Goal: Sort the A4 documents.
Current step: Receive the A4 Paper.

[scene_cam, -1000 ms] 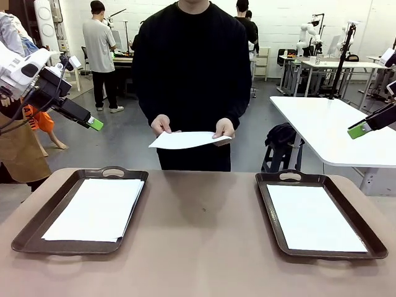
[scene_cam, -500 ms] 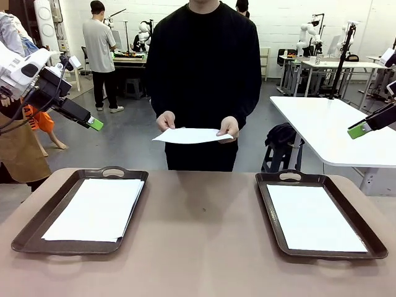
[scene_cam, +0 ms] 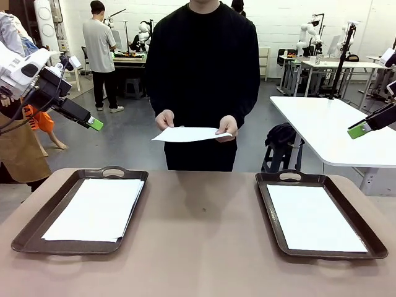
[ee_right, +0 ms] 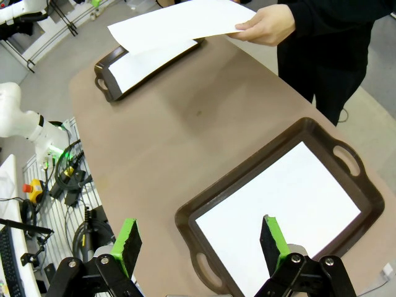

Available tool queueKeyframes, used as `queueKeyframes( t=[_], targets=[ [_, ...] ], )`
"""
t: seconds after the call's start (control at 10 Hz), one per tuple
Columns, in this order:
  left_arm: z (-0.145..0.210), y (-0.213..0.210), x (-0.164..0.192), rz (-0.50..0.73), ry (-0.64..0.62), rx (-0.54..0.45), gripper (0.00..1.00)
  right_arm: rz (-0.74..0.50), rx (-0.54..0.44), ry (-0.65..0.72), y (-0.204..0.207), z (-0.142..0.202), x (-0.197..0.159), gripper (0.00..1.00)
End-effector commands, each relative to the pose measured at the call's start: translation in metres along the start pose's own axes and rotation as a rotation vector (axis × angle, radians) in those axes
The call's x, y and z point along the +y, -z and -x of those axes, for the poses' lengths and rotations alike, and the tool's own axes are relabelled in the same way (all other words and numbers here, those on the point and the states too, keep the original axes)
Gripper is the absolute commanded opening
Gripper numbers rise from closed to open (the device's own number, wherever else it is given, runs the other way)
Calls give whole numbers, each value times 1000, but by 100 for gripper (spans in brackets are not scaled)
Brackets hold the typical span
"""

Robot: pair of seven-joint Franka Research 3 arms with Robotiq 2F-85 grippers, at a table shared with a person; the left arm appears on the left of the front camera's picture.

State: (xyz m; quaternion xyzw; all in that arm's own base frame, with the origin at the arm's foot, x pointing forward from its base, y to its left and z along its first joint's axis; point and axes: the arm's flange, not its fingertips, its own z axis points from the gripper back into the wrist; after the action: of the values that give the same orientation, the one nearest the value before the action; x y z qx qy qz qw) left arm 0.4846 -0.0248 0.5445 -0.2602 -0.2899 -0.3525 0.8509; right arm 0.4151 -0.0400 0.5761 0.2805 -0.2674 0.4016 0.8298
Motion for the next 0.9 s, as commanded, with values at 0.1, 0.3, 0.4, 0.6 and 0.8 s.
queueKeyframes(
  t=[0.1, 0.3, 0.4, 0.6, 0.8],
  targets=[
    [0, -1, -1, -10, 17, -4, 100, -6, -3, -3, 1, 0, 0, 100],
    [0, -1, -1, -10, 17, -4, 100, -6, -3, -3, 1, 0, 0, 100],
    [0, -1, -1, -10, 17, -4, 100, -6, -3, -3, 1, 0, 0, 100],
    [0, -1, -1, -10, 17, -4, 100, -6, -3, -3, 1, 0, 0, 100],
    [0, -1, -1, -10, 17, -4, 100, -6, -3, -3, 1, 0, 0, 100]
  ],
)
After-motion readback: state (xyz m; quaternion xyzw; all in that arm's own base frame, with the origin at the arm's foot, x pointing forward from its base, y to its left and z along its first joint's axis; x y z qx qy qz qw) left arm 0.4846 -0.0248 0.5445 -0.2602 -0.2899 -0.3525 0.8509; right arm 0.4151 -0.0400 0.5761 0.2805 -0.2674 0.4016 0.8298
